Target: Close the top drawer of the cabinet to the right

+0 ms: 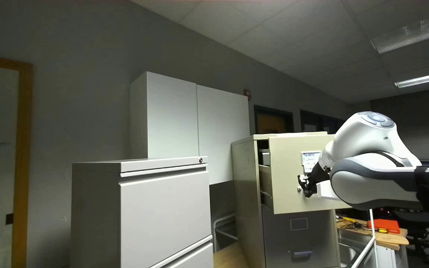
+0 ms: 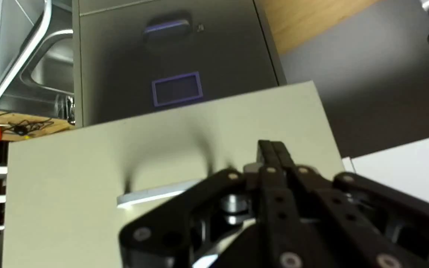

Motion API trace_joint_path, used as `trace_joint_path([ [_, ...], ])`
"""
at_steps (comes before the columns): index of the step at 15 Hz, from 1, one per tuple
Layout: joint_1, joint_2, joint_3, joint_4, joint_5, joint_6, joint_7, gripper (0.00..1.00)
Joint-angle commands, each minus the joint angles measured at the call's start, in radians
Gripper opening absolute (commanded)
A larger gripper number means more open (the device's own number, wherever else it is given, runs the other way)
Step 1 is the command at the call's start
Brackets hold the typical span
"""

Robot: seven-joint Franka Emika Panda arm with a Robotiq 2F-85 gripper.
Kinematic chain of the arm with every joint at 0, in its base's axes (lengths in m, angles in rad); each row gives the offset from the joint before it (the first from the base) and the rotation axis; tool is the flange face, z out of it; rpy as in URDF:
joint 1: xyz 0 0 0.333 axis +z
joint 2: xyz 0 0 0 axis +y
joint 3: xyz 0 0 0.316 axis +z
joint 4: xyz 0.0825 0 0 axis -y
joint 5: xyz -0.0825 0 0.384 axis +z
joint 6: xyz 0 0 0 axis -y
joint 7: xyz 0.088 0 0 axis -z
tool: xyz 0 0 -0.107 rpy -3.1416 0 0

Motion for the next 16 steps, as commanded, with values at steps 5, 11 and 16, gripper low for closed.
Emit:
trace_joint_path([
  [5, -0.214, -0.008, 0.126, 0.001, 0.012, 0.383, 0.096, 0.0],
  [11, -0.347, 0.058, 0.243, -0.011, 0.105, 0.638, 0.057, 0.0],
  [16, -0.374, 0.162, 0.306, 0.022, 0.193, 0.734, 0.033, 0.0],
])
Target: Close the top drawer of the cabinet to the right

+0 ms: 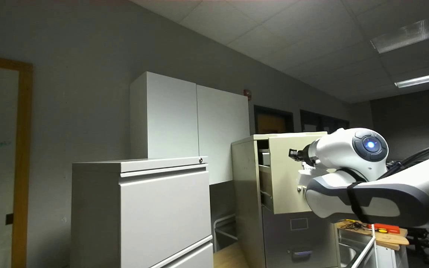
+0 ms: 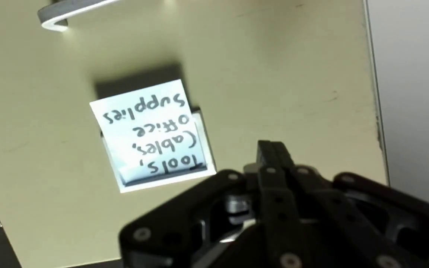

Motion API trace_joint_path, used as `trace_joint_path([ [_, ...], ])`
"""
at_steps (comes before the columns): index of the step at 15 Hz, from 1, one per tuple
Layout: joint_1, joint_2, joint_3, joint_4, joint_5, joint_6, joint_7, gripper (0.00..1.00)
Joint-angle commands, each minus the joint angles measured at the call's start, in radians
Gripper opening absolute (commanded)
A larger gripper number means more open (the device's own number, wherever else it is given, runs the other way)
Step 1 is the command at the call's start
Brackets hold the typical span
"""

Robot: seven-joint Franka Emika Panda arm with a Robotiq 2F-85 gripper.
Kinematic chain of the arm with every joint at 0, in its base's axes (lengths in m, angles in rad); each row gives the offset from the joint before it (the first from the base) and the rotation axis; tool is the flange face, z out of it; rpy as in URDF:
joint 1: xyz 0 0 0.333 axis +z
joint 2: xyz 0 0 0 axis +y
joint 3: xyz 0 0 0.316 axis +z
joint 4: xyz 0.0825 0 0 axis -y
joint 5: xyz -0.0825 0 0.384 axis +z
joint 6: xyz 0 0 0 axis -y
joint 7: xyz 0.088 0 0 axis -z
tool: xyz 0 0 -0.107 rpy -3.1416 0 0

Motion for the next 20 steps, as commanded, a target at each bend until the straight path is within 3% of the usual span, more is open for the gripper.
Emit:
trace_joint_path([
  [1, -0.023, 0.096, 0.047, 0.043, 0.069, 0.066, -0.038, 0.0],
  [7, -0.074, 0.247, 0.128, 0.113, 0.108, 0.105, -0.068, 0.0],
  [17, -0.33, 0.385, 0.312, 0.265, 0.135, 0.12, -0.088, 0.0],
  [20, -0.376, 0.452, 0.353, 0.319, 0.131, 0.106, -0.093, 0.0],
])
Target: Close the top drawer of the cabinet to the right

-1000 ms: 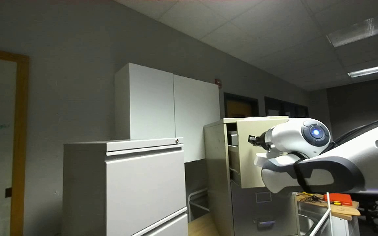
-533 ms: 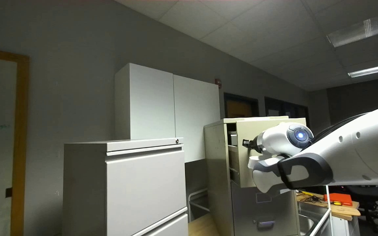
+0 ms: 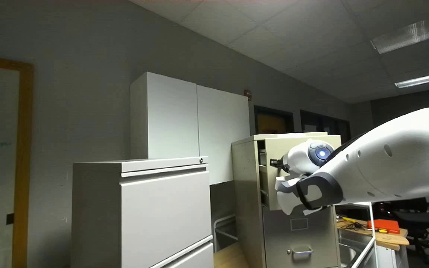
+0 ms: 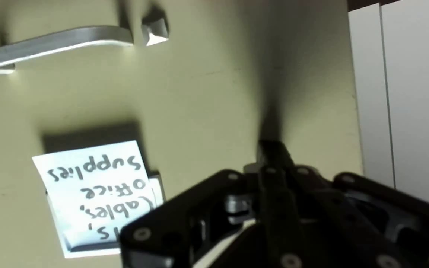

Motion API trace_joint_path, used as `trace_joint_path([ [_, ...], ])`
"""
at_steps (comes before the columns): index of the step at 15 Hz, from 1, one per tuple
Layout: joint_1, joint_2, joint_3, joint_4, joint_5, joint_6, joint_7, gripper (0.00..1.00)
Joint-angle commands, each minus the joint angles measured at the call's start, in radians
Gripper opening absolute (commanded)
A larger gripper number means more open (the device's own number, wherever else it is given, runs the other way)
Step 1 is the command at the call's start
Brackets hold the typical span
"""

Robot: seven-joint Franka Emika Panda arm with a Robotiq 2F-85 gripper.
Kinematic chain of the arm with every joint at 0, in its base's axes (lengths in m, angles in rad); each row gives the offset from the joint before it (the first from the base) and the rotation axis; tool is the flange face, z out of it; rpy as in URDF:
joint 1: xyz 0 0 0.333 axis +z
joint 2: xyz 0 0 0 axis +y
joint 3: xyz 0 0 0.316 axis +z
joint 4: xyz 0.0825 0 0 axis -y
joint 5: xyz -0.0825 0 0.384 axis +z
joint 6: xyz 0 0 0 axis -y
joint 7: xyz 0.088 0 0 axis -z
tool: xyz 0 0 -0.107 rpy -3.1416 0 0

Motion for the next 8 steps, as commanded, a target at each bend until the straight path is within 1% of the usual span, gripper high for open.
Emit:
trace_joint_path([
  [1, -0.102, 0.183, 0.066, 0.148, 0.013, -0.01, -0.052, 0.0],
  [8, -0.252, 0.299, 0.196, 0.274, 0.012, -0.024, -0.049, 0.0],
])
